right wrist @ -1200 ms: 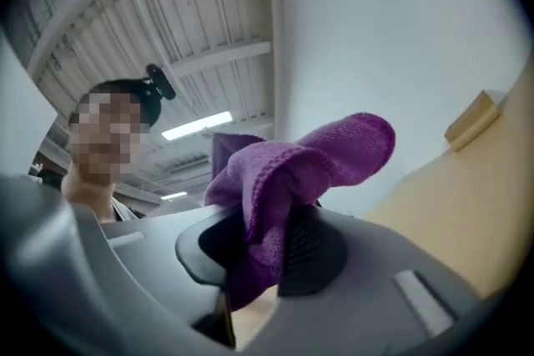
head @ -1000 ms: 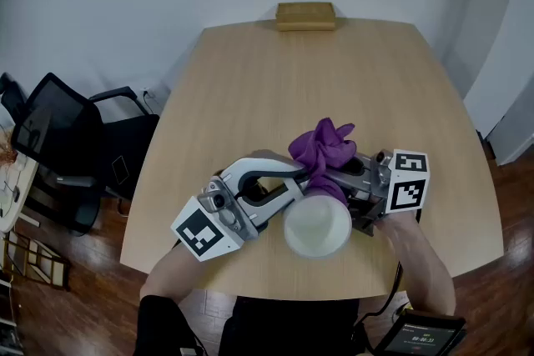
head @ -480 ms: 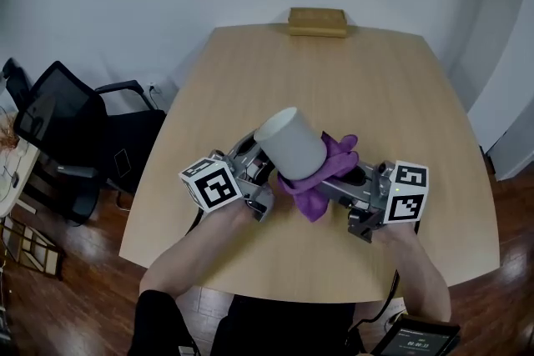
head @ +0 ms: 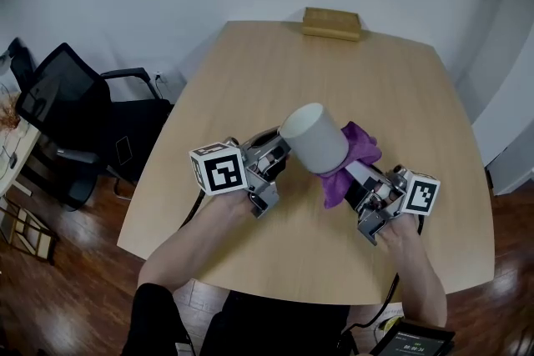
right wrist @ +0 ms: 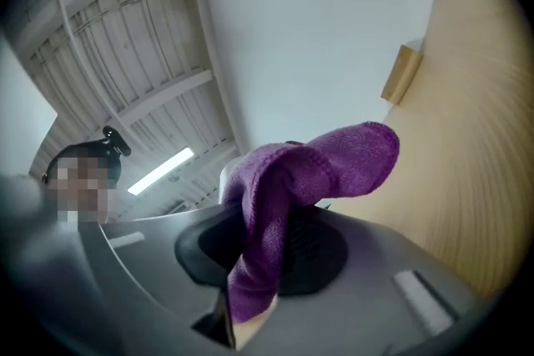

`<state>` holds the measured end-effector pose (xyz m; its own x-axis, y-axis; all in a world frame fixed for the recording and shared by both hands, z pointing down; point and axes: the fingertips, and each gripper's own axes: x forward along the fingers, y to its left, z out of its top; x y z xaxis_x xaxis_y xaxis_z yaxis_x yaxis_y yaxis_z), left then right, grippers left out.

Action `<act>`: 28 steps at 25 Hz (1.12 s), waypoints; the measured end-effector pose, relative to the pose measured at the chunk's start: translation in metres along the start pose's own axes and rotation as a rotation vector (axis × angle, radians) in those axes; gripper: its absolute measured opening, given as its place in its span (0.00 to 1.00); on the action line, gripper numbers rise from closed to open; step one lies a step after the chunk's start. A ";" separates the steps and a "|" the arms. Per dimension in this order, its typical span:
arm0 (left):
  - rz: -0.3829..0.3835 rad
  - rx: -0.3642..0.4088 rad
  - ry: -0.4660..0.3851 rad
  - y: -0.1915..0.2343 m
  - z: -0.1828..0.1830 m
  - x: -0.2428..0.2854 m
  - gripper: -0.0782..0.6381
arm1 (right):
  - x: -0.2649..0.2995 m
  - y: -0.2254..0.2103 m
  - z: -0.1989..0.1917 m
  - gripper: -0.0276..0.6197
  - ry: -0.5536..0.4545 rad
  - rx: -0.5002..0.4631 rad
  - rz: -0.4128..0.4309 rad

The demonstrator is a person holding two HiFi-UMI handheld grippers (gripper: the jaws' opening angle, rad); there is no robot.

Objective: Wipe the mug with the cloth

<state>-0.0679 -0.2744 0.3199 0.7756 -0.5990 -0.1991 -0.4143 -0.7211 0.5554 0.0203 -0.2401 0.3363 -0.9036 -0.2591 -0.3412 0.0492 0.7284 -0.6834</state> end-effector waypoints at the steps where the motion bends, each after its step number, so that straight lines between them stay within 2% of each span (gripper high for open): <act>1: -0.021 0.015 0.006 -0.003 0.000 0.001 0.12 | -0.001 -0.002 0.002 0.16 -0.019 0.033 -0.002; 3: -0.041 0.057 0.019 -0.009 0.000 0.003 0.12 | -0.003 -0.005 0.005 0.16 -0.048 0.078 -0.010; 6: -0.003 0.160 0.003 -0.015 0.004 0.003 0.12 | -0.005 -0.011 0.006 0.16 -0.056 0.098 -0.029; 8: 0.059 0.219 -0.051 -0.010 0.013 -0.001 0.14 | -0.005 -0.015 0.000 0.16 -0.031 0.091 -0.061; 9: 0.096 0.226 -0.074 -0.005 0.017 -0.005 0.14 | -0.004 -0.017 -0.003 0.16 -0.010 0.075 -0.083; 13: 0.289 0.182 -0.117 0.031 0.026 -0.024 0.14 | 0.005 -0.009 -0.023 0.16 0.172 -0.092 -0.126; 15: 0.368 0.186 -0.085 0.047 0.021 -0.024 0.14 | 0.012 -0.002 -0.039 0.16 0.264 -0.129 -0.103; 16: 0.381 0.188 -0.057 0.051 0.015 -0.021 0.14 | 0.015 -0.001 -0.045 0.16 0.291 -0.135 -0.096; 18: 0.366 0.194 0.000 0.051 0.003 -0.013 0.13 | 0.014 -0.004 -0.046 0.16 0.306 -0.140 -0.116; 21: 0.344 0.239 0.066 0.052 -0.006 -0.011 0.11 | 0.005 -0.018 -0.037 0.16 0.265 -0.113 -0.186; 24: 0.323 0.363 0.158 0.051 -0.015 -0.010 0.11 | -0.001 -0.027 -0.033 0.16 0.244 -0.092 -0.234; 28: 0.329 0.643 0.299 0.051 -0.036 -0.006 0.12 | -0.003 -0.028 -0.032 0.16 0.271 -0.137 -0.277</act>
<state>-0.0765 -0.2950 0.3788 0.6226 -0.7635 0.1716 -0.7689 -0.6377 -0.0473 0.0081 -0.2400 0.3773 -0.9549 -0.2943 0.0382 -0.2523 0.7371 -0.6269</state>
